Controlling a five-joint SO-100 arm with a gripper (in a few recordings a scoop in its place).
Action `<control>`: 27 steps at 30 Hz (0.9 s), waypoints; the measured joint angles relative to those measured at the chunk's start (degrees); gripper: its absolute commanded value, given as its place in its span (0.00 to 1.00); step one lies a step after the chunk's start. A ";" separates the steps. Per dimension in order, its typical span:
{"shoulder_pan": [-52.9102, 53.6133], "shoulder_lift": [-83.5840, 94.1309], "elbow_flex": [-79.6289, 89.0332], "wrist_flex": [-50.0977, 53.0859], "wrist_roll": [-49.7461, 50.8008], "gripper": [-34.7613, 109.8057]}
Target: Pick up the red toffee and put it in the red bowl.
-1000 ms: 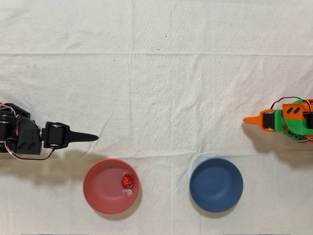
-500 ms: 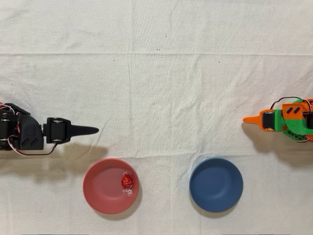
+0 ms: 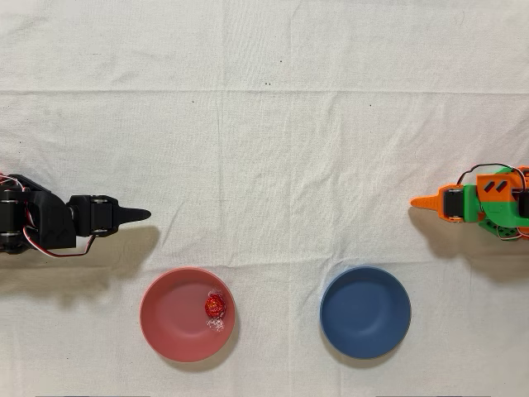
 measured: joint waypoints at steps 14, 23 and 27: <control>0.00 0.00 0.00 0.00 0.62 0.25; 0.00 0.00 0.00 0.00 0.62 0.25; 0.00 0.00 0.00 0.00 0.62 0.25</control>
